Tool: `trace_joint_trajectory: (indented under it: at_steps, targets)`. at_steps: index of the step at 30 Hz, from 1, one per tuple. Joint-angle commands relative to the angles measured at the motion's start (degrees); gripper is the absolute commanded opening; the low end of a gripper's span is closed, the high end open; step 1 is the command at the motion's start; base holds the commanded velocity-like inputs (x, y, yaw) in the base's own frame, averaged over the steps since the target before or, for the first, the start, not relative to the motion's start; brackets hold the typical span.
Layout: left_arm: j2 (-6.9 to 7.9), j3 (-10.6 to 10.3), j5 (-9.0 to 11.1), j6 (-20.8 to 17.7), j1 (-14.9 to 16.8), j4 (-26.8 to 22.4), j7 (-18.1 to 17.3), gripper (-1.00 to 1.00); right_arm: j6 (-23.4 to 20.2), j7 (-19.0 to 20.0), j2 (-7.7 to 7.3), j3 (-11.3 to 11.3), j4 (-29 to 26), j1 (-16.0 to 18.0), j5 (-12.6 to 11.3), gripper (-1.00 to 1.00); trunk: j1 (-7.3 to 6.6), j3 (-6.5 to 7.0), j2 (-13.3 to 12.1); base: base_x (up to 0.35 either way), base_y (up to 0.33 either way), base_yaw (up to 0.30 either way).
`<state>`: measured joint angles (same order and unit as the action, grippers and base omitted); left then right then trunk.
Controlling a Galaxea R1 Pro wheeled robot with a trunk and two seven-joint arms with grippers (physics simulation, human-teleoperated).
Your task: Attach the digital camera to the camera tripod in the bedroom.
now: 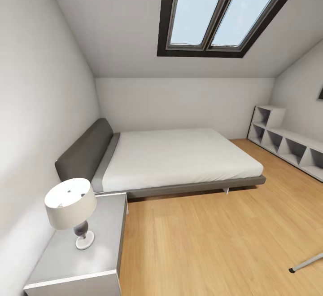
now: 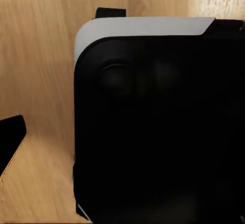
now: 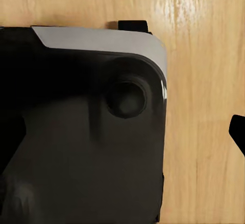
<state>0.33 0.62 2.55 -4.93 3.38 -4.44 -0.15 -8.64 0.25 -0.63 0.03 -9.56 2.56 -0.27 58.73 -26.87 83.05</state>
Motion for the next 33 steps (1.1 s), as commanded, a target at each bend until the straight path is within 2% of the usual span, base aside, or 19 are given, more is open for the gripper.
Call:
trace_joint_trajectory:
  at_steps: [1, 7, 8, 9, 10, 16, 17, 20, 21, 24, 26, 27, 30, 31, 33]
  targets:
    - [0.33, -0.3, -0.1, 0.0, -0.3, 0.2, 0.1, 1.0, 0.0, -0.3, 0.33, 0.0, 0.2, -0.3, 0.3, 1.0, 0.0, -0.08, 0.0, 0.0, 0.0, -0.173]
    - [2.27, -0.9, -2.0, 1.9, -2.3, 2.2, 0.2, 1.0, 1.9, -0.7, 0.41, -0.1, 2.1, -1.3, 0.6, 1.0, 0.0, -0.25, 0.0, 0.0, 0.0, -0.221]
    - [2.41, -0.9, -3.4, 4.9, -4.5, 2.9, 0.2, 1.0, 8.9, -0.7, 0.37, -0.1, 5.3, -1.2, 0.6, 1.0, 0.0, -0.28, 0.0, 0.0, 0.0, -0.25]
    - [2.43, -0.9, -3.4, 4.9, -4.1, 2.9, 0.2, 1.0, 9.0, -0.7, 0.3, -0.1, 5.1, -1.1, 0.6, 1.0, 0.0, -0.31, 0.0, 0.0, 0.0, -0.252]
    - [2.46, -0.9, -3.5, 4.8, -2.0, 2.9, 0.0, 1.0, 8.9, -0.6, -0.42, -0.3, 4.1, -0.7, 0.6, 1.0, 0.0, -0.35, 0.0, 0.0, 0.0, -0.256]
    - [2.47, -0.9, -3.5, 4.3, 1.5, 3.0, -0.3, 1.0, 8.6, -0.4, -1.31, -0.3, 2.2, 0.0, 0.5, 1.0, 0.0, -0.55, 0.0, 0.0, 0.0, -0.258]
    - [2.35, -0.9, -3.5, 4.1, 4.1, 3.0, -0.6, 1.0, 8.5, -0.4, -2.2, -0.4, 1.6, 0.9, 0.5, 1.0, 0.0, -0.58, 0.0, 0.0, 0.0, -0.259]
    - [2.19, -0.9, -3.4, 3.6, 6.0, 3.0, -0.7, 1.0, 8.4, -0.3, -3.01, -0.4, 1.4, 1.7, 0.4, 1.0, 0.0, -0.68, 0.0, 0.0, 0.0, -0.259]
    - [1.26, -1.0, -3.4, -2.2, 11.5, 3.0, -0.9, 1.0, 8.4, -0.3, -4.67, -0.4, 1.2, 3.7, 0.2, 1.0, 0.0, -0.71, 0.0, 0.0, 0.0, -0.259]
    - [-0.39, -1.0, -3.4, -6.9, 16.1, 2.9, -0.8, 1.0, 8.4, -0.2, -5.8, -0.5, 1.1, 4.7, 0.1, 1.0, 0.0, -0.82, 0.0, 0.0, 0.0, -0.259]
    - [-1.26, -1.0, -3.4, -8.4, 17.7, 2.9, -0.8, 1.0, 8.4, -0.2, -6.31, -0.5, 1.1, 4.9, 0.1, 1.0, 0.0, -0.88, 0.0, 0.0, 0.0, -0.259]
    - [-2.32, -1.1, -3.4, -9.9, 19.3, 2.9, -0.7, 1.0, 8.4, -0.1, -6.82, -0.5, 1.1, 5.1, 0.0, 1.0, 0.0, -0.92, 0.0, 0.0, 0.0, -0.259]
    - [-4.0, -1.1, -3.4, -12.3, 21.7, 2.9, -0.5, 1.0, 8.6, -0.1, -7.63, -0.6, 1.1, 5.4, 0.0, 1.0, 0.0, -1.02, 0.0, 0.0, 0.0, -0.259]
    - [-6.4, -1.1, -3.4, -15.6, 25.6, 2.9, -0.3, 1.0, 8.9, -0.1, -8.73, -0.7, 0.5, 5.6, -0.1, 1.0, 0.0, -1.05, 0.0, 0.0, 0.0, -0.259]
    - [-7.13, -1.1, -3.4, -16.6, 27.2, 2.9, -0.2, 1.0, 9.0, -0.1, -9.13, -0.8, 0.0, 5.6, 0.0, 1.0, 0.0, -1.12, 0.0, 0.0, 0.0, -0.259]
